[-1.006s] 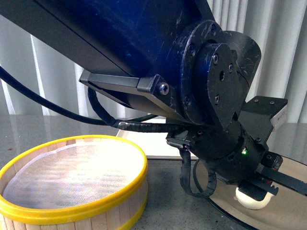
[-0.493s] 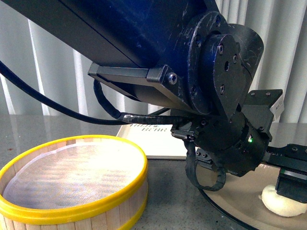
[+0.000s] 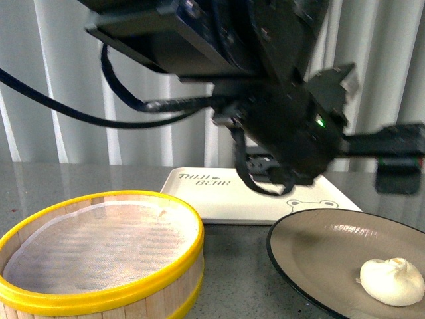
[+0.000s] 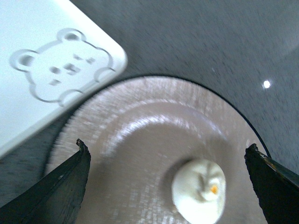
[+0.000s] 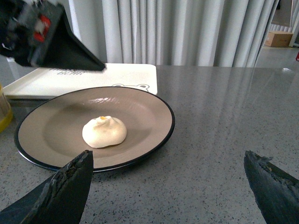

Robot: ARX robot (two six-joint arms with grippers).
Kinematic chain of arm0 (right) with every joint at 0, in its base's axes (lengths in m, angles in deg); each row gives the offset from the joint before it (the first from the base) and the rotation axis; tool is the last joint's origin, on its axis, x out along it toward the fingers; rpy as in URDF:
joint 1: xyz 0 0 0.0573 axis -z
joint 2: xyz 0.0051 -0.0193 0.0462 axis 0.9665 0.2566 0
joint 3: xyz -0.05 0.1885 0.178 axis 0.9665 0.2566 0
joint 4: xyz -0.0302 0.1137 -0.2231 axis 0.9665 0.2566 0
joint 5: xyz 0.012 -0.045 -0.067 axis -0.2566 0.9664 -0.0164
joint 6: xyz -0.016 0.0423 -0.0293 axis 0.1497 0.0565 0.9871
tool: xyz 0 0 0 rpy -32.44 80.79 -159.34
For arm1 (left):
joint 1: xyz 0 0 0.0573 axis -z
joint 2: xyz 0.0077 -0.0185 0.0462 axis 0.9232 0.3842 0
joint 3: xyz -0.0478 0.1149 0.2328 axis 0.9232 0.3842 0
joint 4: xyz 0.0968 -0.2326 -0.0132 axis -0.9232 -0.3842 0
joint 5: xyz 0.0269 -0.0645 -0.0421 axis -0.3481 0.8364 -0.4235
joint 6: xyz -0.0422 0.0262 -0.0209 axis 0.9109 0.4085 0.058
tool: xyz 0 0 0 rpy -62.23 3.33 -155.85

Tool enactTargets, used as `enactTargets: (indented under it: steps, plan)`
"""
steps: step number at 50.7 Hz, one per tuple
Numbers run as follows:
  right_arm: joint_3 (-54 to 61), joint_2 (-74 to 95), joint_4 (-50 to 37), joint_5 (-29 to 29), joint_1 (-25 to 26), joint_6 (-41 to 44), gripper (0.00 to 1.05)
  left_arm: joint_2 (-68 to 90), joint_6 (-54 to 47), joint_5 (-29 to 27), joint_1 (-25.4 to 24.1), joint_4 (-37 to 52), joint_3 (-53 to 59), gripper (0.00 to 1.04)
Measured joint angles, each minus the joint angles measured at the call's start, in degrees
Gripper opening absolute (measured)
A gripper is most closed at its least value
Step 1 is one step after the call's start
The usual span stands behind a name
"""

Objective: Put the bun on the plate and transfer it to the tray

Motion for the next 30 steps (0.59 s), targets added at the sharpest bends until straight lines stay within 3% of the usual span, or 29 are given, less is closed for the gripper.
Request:
enactTargets:
  steps: [5, 12, 22, 24, 25, 30]
  plan:
    - [0.0, 0.0, 0.0, 0.0, 0.0, 0.0, 0.96, -0.9, 4.4, -5.4, -4.5, -2.5, -3.2, 0.98]
    - [0.0, 0.0, 0.0, 0.0, 0.0, 0.0, 0.96, -2.1, 12.2, -22.3, -13.1, -8.6, -3.3, 0.98]
    - [0.0, 0.0, 0.0, 0.0, 0.0, 0.0, 0.96, -2.3, 14.0, -23.5, -14.0, -8.3, -2.6, 0.98]
    - [0.0, 0.0, 0.0, 0.0, 0.0, 0.0, 0.96, -4.0, 11.2, -27.4, -13.7, 0.9, 2.0, 0.92]
    - [0.0, 0.0, 0.0, 0.0, 0.0, 0.0, 0.96, -5.7, 8.2, -31.2, -13.6, 9.8, 6.9, 0.86]
    - [0.0, 0.0, 0.0, 0.2, 0.0, 0.0, 0.96, -15.3, 1.2, -32.1, -15.5, 38.4, 28.0, 0.65]
